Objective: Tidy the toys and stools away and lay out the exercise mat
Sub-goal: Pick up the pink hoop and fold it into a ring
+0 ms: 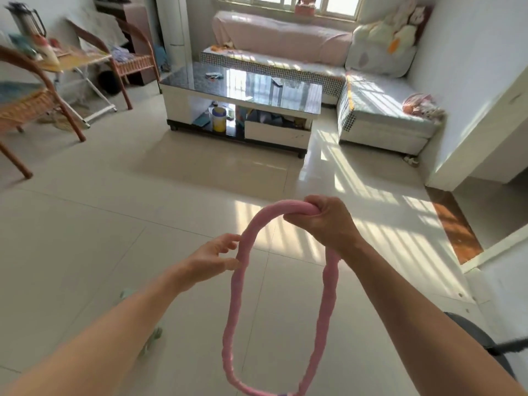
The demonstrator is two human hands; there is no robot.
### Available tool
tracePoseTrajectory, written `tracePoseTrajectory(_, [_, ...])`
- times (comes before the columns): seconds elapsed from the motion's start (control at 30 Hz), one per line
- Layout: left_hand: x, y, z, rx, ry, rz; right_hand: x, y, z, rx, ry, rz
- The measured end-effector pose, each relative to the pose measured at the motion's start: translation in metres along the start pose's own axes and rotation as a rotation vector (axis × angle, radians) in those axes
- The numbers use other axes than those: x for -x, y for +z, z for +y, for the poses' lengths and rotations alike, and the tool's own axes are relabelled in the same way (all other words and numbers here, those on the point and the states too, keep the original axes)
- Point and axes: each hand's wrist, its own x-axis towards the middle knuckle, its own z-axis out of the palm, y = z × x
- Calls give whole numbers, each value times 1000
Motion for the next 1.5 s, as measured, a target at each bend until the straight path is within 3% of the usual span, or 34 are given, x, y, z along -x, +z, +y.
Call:
tracePoseTrajectory(0.13, [15, 4, 13, 30, 39, -139, -4, -16, -42, -333, -52, 126])
tracePoseTrajectory(0.23, [16, 9, 26, 221, 82, -124, -12, -29, -74, -635, -36, 236])
tracePoseTrajectory(0.4, [15, 25, 72, 366, 141, -378, -24, -37, -124, -1168, -9, 247])
tracePoseTrajectory(0.43, [14, 34, 81, 403, 164, -373, -26, -36, -131, -1259, 18, 251])
tracePoseTrajectory(0.5, [15, 49, 94, 495, 173, -177, -28, -34, -139, -1317, 40, 263])
tracePoseTrajectory(0.57, [16, 54, 100, 537, 141, 86, -30, -35, -138, -1213, 21, 264])
tracePoseTrajectory(0.67, [15, 52, 97, 519, 99, 248, -34, -40, -121, -1109, -13, 166])
tracePoseTrajectory(0.77, [19, 38, 101, 609, 124, 291, -36, -34, -78, -1006, -2, 4])
tracePoseTrajectory(0.87, [16, 18, 116, 851, 231, 329, -18, -9, -12, -561, 208, -153])
tracePoseTrajectory(0.93, [17, 0, 128, 986, 292, 321, -1, 9, 26, -418, 288, -305])
tracePoseTrajectory(1.23, [37, -49, 126, 1270, 308, 466, 26, 76, 53, -17, 191, -811])
tracePoseTrajectory(1.33, [44, -59, 122, 1348, 326, 520, 36, 84, 70, 123, 234, -835])
tracePoseTrajectory(1.5, [57, -77, 97, 1408, 253, 644, 41, 63, 94, 83, 271, -637])
